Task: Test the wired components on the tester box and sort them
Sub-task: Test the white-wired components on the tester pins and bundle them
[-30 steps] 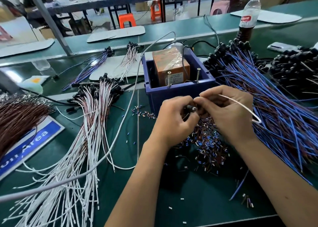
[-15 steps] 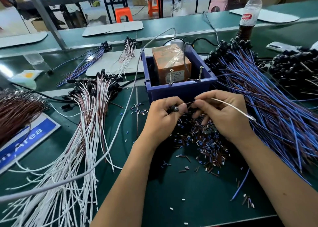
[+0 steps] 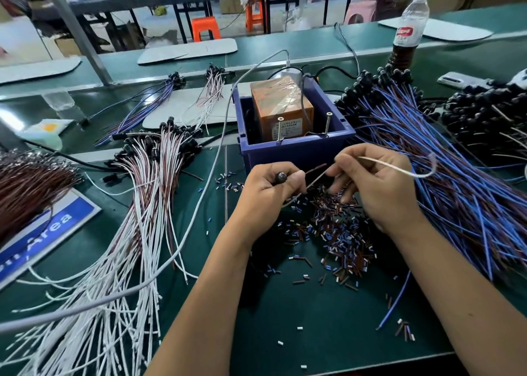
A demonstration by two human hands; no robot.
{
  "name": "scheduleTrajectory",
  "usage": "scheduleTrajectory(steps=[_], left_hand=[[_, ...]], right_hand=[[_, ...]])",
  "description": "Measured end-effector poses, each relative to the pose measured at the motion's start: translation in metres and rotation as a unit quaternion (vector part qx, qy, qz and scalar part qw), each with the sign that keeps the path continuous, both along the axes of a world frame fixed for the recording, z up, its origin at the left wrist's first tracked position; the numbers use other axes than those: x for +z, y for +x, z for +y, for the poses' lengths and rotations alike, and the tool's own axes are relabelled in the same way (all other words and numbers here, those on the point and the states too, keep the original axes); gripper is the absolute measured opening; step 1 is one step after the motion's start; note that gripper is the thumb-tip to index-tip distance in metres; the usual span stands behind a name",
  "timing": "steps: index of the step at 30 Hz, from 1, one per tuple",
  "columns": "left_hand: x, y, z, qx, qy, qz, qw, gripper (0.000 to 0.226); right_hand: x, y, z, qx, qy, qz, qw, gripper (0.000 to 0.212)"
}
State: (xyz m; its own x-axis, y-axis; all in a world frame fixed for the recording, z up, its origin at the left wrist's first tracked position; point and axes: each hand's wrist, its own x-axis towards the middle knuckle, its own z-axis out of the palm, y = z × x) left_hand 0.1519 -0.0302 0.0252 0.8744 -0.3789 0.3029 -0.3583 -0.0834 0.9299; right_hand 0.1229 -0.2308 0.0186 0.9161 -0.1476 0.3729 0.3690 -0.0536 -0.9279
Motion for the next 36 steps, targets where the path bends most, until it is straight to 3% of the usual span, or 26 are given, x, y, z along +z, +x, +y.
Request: scheduleTrajectory(steps=[3,7,18,23,27,29,31,34,36], left_hand=[[0.0,0.001,0.003,0.007,-0.026,0.005,1.0,0.031],[0.001,-0.004,-0.003,-0.016,0.021,-0.005,1.0,0.03],[0.002,-0.008,-0.006,-0.031,0.017,0.012,0.999,0.032],[0.003,-0.001,0.003,-0.004,-0.069,0.044,0.997,0.032],[-0.001,0.002,0.005,-0.014,-0.148,0.076,0.986,0.032],[-0.002,0.002,0.004,-0.021,-0.171,0.089,0.981,0.031],[-0.002,0.002,0.005,-0.019,-0.184,0.098,0.978,0.031],[0.0,0.002,0.005,-0.03,-0.196,0.107,0.974,0.03],[0.002,0.001,0.004,-0.041,-0.207,0.119,0.97,0.03]], right_hand=[[0.001,-0.001,-0.001,0.015,0.01,0.005,1.0,0.011],[-0.001,-0.004,0.011,0.06,-0.008,0.011,0.998,0.017],[0.0,-0.006,0.01,0.048,0.022,0.039,0.998,0.024],[0.005,-0.004,-0.008,0.027,0.1,0.037,0.994,0.02],[0.0,-0.006,-0.005,0.078,0.043,0.054,0.995,0.048],[0.002,-0.005,-0.007,0.077,0.092,0.051,0.992,0.059],[0.007,-0.005,-0.013,0.068,0.191,0.043,0.978,0.055],[0.014,-0.003,-0.022,0.062,0.353,0.034,0.933,0.047],[0.016,-0.002,-0.024,0.062,0.409,0.028,0.91,0.049]])
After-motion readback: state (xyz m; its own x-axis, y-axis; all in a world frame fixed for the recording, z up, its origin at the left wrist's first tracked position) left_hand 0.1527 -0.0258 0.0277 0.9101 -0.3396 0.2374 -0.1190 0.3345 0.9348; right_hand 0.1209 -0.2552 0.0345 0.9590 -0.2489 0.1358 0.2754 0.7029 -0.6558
